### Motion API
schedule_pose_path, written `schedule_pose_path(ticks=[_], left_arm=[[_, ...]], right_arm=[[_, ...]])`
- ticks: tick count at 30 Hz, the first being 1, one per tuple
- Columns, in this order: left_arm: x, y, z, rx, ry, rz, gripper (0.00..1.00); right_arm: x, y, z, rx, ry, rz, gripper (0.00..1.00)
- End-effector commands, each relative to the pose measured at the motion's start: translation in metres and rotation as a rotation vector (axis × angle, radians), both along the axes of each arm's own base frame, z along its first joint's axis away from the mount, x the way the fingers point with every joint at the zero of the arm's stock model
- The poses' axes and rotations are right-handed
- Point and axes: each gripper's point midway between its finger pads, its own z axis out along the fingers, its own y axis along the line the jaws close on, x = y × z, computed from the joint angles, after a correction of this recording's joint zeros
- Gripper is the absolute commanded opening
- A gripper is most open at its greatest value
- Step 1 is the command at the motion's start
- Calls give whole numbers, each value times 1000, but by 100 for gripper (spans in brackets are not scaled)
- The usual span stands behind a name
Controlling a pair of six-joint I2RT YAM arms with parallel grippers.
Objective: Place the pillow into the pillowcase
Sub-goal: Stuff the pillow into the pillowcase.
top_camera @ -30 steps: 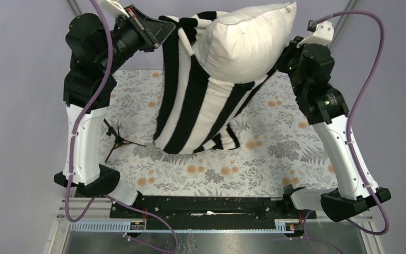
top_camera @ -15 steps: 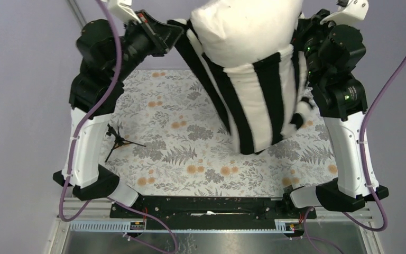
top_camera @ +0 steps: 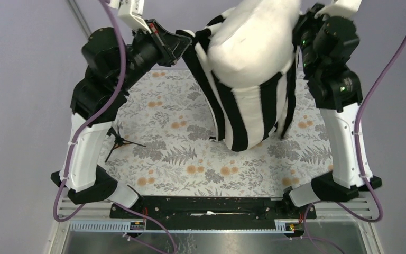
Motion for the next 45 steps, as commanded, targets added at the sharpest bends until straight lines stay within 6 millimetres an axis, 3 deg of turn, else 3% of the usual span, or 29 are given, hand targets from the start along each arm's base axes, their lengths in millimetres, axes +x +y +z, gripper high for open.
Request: schedule_pose_path(ticks=[1, 3, 6, 8, 9, 10, 12, 14, 15, 17, 19, 20, 23, 24, 25, 27, 30, 31, 32, 37, 39, 41, 43, 45], left_arm=[[-65, 90, 161, -358, -445, 187, 0], [-43, 69, 137, -318, -386, 161, 0], [2, 16, 55, -177, -179, 79, 0], [11, -11, 9, -125, -79, 3, 0], [10, -15, 0, -112, -60, -9, 0], [3, -11, 11, -124, -84, -6, 0], [-21, 13, 63, -190, -195, 21, 0], [-46, 46, 119, -268, -321, 74, 0], [-53, 64, 138, -305, -367, 126, 0], [-62, 81, 156, -364, -429, 174, 0], [-46, 62, 139, -338, -393, 146, 0], [-30, 41, 116, -287, -328, 109, 0], [14, -19, 26, -136, -97, 5, 0], [16, -25, 11, -123, -65, -14, 0], [14, -23, 9, -120, -66, -10, 0], [9, -3, 26, -124, -112, 55, 0], [24, 19, 29, -83, -101, 155, 0], [35, 22, 17, -70, -65, 166, 0], [44, 23, 3, -72, -32, 158, 0], [73, 33, -55, -81, 95, 199, 0], [84, 43, -58, -100, 114, 212, 0], [90, 48, -51, -104, 101, 225, 0], [92, 51, -45, -101, 85, 223, 0], [92, 49, -40, -99, 73, 196, 0]], right_arm=[[-27, -15, 7, 112, -138, -14, 0], [-34, -22, 22, 101, -163, -37, 0], [-52, -34, 84, 89, -279, -71, 0], [-76, -47, 132, 95, -400, -101, 0], [-77, -50, 138, 93, -420, -118, 0], [-73, -50, 138, 95, -418, -128, 0], [-58, -43, 117, 102, -349, -110, 0], [-45, -29, 83, 113, -268, -55, 0], [-44, -24, 70, 120, -258, -30, 0], [-46, -25, 55, 131, -251, -25, 0], [-51, -29, 61, 128, -255, -41, 0], [-49, -29, 67, 119, -262, -44, 0], [-61, -39, 111, 110, -347, -79, 0], [-62, -42, 120, 103, -366, -96, 0], [-63, -43, 124, 99, -373, -106, 0], [-48, -34, 109, 87, -317, -80, 0], [-15, -13, 46, 66, -145, -30, 0], [1, -5, 7, 47, -56, -17, 0], [4, 0, -14, 53, -17, -1, 0], [17, 6, -92, 1, 198, -3, 0], [22, 9, -102, -17, 263, -2, 4], [20, 14, -98, -23, 278, 32, 23], [10, 16, -83, -23, 255, 65, 45], [-2, 18, -65, -38, 214, 109, 61]])
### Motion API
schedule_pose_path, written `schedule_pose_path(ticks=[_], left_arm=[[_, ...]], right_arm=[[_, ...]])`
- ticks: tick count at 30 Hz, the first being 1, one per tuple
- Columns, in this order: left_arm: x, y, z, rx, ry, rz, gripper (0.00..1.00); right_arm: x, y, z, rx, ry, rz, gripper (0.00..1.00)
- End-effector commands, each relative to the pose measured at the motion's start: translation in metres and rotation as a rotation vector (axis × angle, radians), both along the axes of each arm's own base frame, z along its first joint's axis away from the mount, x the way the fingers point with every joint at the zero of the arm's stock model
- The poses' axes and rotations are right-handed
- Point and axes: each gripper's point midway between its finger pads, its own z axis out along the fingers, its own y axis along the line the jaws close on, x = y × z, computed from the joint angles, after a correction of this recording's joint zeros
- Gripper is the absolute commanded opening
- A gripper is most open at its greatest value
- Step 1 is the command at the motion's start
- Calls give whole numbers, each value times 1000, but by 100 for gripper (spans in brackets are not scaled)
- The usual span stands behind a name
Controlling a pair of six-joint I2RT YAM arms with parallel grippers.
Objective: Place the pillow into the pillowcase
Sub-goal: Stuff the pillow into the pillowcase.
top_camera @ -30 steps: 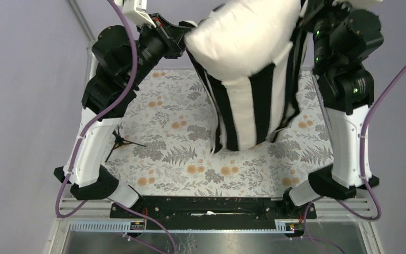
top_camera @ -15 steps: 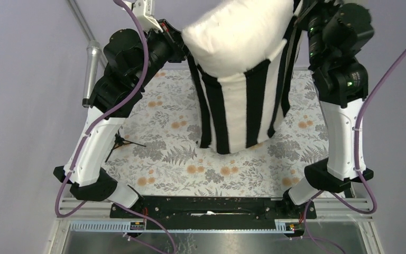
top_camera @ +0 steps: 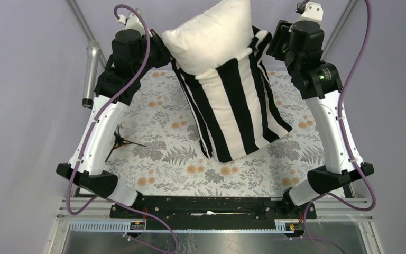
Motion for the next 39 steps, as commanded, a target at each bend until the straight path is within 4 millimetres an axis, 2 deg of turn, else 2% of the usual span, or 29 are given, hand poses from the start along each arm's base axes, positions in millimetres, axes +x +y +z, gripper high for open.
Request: schedule_pose_path(ticks=[1, 3, 5, 8, 10, 13, 17, 20, 21, 23, 25, 26, 27, 29, 31, 32, 34, 36, 39], left_arm=[[-18, -3, 84, -108, -225, -74, 0], [-20, -8, 85, -114, -228, -104, 0], [-22, -11, 86, -118, -239, -124, 0], [-31, -16, 93, -138, -272, -169, 0], [-38, -21, 98, -148, -301, -214, 0], [-59, -40, 107, -153, -368, -370, 0], [-93, -62, 96, -161, -389, -567, 0], [-111, -68, 70, -176, -346, -574, 0], [-111, -67, 57, -185, -306, -547, 0], [-105, -67, 4, -209, -158, -500, 0], [-114, -79, -46, -209, -50, -490, 0], [-120, -85, -70, -201, -1, -485, 0], [-129, -92, -96, -187, 47, -495, 0], [-141, -98, -140, -167, 140, -480, 0], [-151, -91, -168, -155, 205, -449, 23], [-157, -86, -172, -151, 212, -437, 29], [-171, -79, -167, -135, 203, -441, 46], [-187, -78, -154, -109, 182, -492, 54], [-207, -77, -132, -83, 149, -572, 64]], right_arm=[[-44, 2, 70, 35, -153, 118, 65], [-61, 16, 86, 29, -209, 240, 69], [-80, 44, 95, 31, -240, 430, 69], [-89, 72, 89, 68, -186, 582, 68], [-78, 79, 74, 75, -116, 563, 65], [-54, 84, 61, 127, -85, 479, 70], [-18, 108, 37, 108, -12, 406, 73], [1, 116, 18, 52, 48, 314, 78], [5, 119, 8, 55, 81, 303, 80], [5, 122, -15, 63, 162, 280, 82], [4, 119, -45, 43, 246, 226, 85], [5, 122, -80, 10, 310, 210, 89], [0, 122, -101, 17, 324, 217, 91], [-6, 121, -114, 86, 250, 236, 96], [-13, 114, -118, 107, 234, 229, 98], [-16, 112, -121, 99, 251, 227, 98], [-25, 114, -134, 88, 299, 249, 97], [-36, 113, -148, 90, 306, 264, 97], [-53, 104, -189, 82, 365, 249, 97]])
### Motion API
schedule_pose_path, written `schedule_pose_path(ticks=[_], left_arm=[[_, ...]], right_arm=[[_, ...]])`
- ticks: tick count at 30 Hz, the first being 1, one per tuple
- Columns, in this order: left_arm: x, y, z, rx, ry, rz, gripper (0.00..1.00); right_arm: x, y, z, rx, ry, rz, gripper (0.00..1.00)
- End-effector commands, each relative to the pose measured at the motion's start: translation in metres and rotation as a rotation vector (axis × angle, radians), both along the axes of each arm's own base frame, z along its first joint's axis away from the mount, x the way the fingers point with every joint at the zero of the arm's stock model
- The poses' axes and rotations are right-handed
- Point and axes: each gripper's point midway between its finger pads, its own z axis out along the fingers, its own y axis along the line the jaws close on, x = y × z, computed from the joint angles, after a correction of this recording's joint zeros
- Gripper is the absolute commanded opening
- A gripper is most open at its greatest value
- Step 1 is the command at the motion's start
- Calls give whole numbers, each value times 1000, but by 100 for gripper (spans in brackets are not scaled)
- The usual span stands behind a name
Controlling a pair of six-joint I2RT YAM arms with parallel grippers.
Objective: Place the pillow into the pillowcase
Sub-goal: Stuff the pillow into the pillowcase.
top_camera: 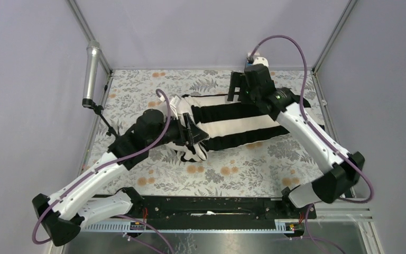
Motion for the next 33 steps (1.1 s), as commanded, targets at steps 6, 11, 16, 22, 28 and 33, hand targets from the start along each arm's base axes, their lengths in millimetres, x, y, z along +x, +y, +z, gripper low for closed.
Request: schedule_pose_path(ticks=[6, 11, 16, 22, 28, 33], left_arm=[[-58, 9, 119, -187, -201, -209, 74], [-26, 30, 84, -49, -102, 24, 68], [9, 26, 8, 74, -15, 149, 74], [9, 2, -78, 85, 162, 111, 77], [53, 1, -113, 103, 185, 218, 53], [84, -24, -100, 52, 158, 204, 21]], right_arm=[[-30, -96, -110, -11, 106, -271, 100], [-2, -160, -127, 88, 116, -448, 100], [20, -130, -84, 111, 61, -374, 97], [-27, -81, -51, 9, 3, -253, 98], [-76, -43, -21, -13, -55, -85, 99], [-107, -13, -7, -70, -64, 58, 98]])
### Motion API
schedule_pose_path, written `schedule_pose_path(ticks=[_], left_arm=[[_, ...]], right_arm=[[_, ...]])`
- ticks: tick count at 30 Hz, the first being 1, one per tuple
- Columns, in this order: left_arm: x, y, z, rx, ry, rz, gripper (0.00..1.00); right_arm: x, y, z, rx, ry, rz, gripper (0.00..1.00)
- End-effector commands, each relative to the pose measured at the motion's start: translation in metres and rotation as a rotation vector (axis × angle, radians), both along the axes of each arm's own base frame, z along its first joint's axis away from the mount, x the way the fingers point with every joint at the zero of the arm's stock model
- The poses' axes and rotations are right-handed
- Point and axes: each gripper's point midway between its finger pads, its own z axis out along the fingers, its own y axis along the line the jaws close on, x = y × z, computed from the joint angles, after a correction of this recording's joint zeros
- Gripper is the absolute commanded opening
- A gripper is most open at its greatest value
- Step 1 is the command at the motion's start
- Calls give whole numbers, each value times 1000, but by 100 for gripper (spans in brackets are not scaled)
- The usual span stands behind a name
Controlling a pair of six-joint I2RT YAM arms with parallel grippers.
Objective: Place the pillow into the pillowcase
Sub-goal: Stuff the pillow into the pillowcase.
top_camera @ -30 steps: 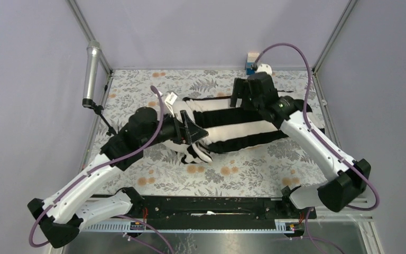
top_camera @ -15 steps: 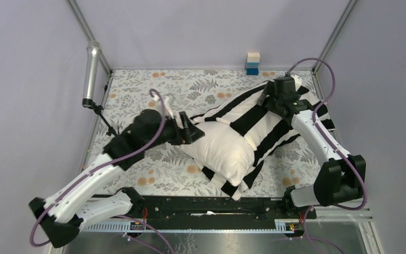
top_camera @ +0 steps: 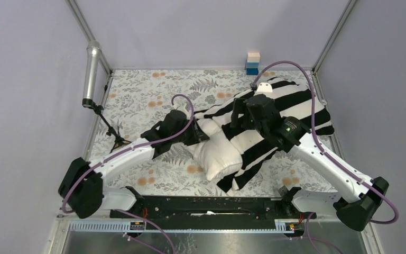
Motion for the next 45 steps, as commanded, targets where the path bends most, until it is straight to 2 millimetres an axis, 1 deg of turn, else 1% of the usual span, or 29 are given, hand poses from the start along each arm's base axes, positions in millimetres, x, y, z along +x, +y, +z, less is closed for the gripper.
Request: schedule_pose_path(ticks=[1, 2, 6, 8, 11, 14, 15, 16, 17, 18, 19, 21, 22, 24, 25, 26, 28, 29, 30, 31, 32, 33, 34, 36, 39, 41, 43, 44, 45], left_arm=[[46, -18, 21, -55, -102, 56, 15], [49, -20, 21, -59, -104, 58, 10], [53, -24, 17, -74, -97, 65, 1], [54, -23, 15, -76, -95, 73, 0], [53, -23, 15, -82, -95, 71, 0], [51, -22, 11, -86, -88, 68, 0], [50, -22, 9, -88, -84, 70, 0], [49, -22, 8, -90, -80, 71, 0], [49, -21, 6, -91, -76, 74, 0], [48, -21, 4, -94, -71, 76, 0], [47, -21, 2, -96, -69, 78, 0], [46, -20, -1, -99, -63, 82, 0], [46, -20, -4, -101, -58, 85, 0], [46, -21, -8, -103, -50, 88, 0], [47, -21, -8, -107, -49, 95, 0], [48, -22, -7, -115, -53, 102, 0], [53, -25, -1, -147, -66, 136, 0], [57, -29, 5, -173, -83, 153, 0], [61, -31, 11, -193, -98, 181, 0], [65, -32, 17, -208, -116, 212, 0], [72, -28, 24, -216, -136, 261, 0], [77, -21, 31, -225, -154, 319, 0], [83, -14, 39, -239, -176, 379, 0], [90, -2, 59, -268, -244, 466, 0], [98, 6, 90, -275, -378, 518, 0], [101, 0, 99, -258, -430, 471, 0], [100, -14, 94, -206, -422, 383, 2], [98, -19, 92, -176, -419, 343, 11], [93, -20, 88, -145, -413, 304, 27]], right_arm=[[-21, 13, 14, -97, -11, 73, 98], [-24, 16, 12, -117, -1, 83, 97], [-30, 31, 6, -156, 17, 118, 92], [-32, 33, 1, -198, 27, 115, 90], [-27, 29, -18, -315, 67, 83, 85], [-20, 29, -25, -392, 66, 67, 80], [-16, 27, -24, -422, 60, 50, 77], [-13, 21, -24, -464, 58, 21, 70], [-8, 13, -19, -505, 35, -38, 64], [-6, 7, -15, -538, 24, -74, 55], [-3, 1, -10, -566, 4, -105, 50], [1, -4, 1, -589, -26, -145, 41], [2, -1, 5, -578, -33, -144, 35], [2, 15, 11, -532, -40, -107, 16], [-1, 30, 14, -500, -44, -64, 5], [-8, 50, 15, -451, -36, -1, 0], [-37, 114, 24, -257, -17, 211, 0], [-56, 145, 29, -145, 2, 330, 0], [-75, 168, 33, -50, 24, 420, 0], [-88, 182, 35, 15, 42, 481, 0], [-97, 188, 34, 57, 63, 523, 0], [-100, 187, 31, 74, 61, 528, 0], [-97, 178, 18, 62, 63, 510, 0], [-80, 157, -1, 111, 108, 461, 0], [-32, 117, -31, 161, 125, 323, 0], [1, 103, -41, 185, 116, 255, 0], [29, 100, -46, 197, 88, 213, 0], [42, 97, -47, 196, 79, 188, 0], [53, 96, -51, 188, 77, 168, 0]])
